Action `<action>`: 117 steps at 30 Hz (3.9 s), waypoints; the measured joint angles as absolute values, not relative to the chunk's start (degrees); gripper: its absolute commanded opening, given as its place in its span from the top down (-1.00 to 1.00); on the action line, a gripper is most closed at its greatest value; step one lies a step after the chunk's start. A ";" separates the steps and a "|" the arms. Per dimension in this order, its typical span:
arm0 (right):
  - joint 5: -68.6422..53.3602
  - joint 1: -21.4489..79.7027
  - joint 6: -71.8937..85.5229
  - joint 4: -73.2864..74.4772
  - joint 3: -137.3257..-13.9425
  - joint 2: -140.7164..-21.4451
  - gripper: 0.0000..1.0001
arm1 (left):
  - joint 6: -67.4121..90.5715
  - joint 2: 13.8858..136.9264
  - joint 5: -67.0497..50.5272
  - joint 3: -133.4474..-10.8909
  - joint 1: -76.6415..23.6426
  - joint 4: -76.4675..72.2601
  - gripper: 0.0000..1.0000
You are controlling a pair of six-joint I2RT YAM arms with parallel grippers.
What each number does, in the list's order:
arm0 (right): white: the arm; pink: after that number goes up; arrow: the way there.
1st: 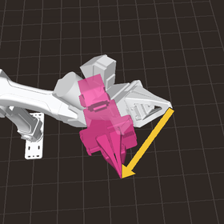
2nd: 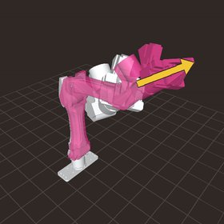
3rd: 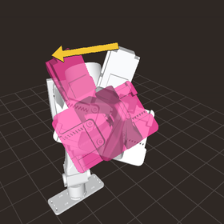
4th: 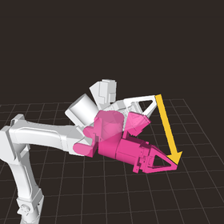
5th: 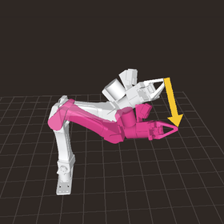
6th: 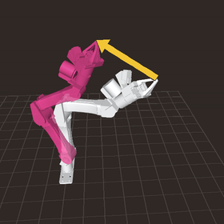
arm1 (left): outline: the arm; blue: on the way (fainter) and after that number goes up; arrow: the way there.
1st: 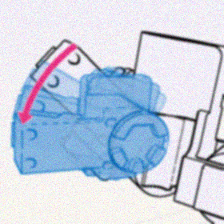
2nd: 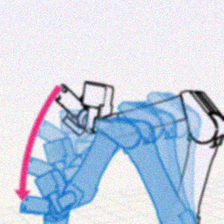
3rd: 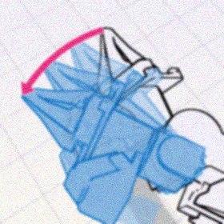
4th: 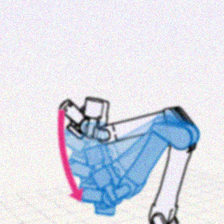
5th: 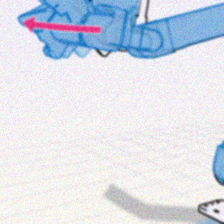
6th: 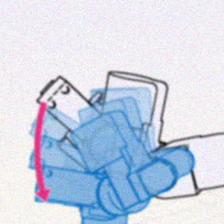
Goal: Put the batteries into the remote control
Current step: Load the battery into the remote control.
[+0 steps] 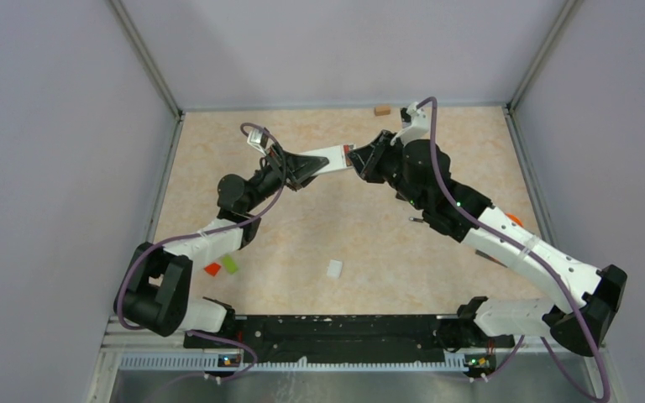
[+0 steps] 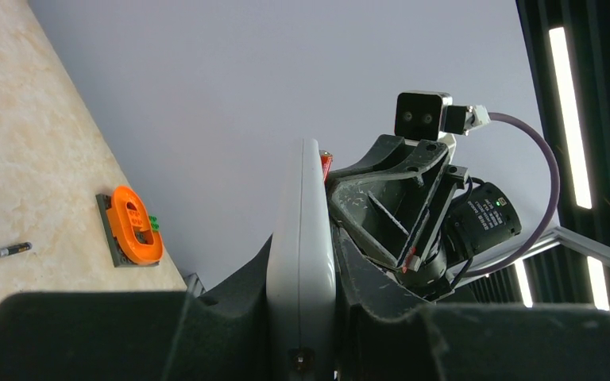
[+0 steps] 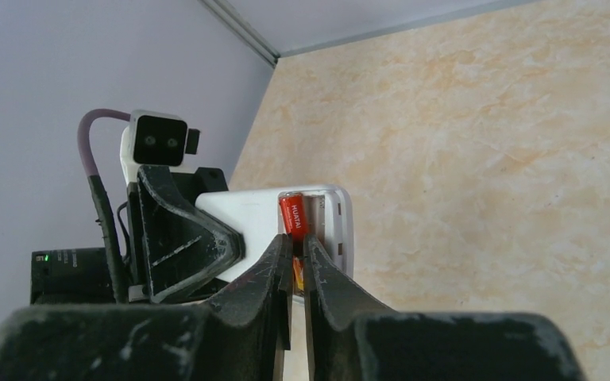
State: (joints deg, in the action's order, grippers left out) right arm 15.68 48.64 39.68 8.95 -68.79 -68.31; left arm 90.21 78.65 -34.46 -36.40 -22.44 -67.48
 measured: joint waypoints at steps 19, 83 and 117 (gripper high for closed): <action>16.05 48.64 43.81 7.57 -68.25 -62.52 -0.38 | 90.00 79.31 -33.30 -36.42 -22.50 -69.63 1.00; 8.67 43.57 85.73 -24.01 -47.22 -66.17 0.16 | 80.84 78.48 -37.56 -35.94 -23.31 -73.52 1.00; 4.80 39.94 77.43 -28.67 -41.50 -62.41 -0.31 | 87.96 76.97 -36.29 -40.64 -23.62 -59.29 1.00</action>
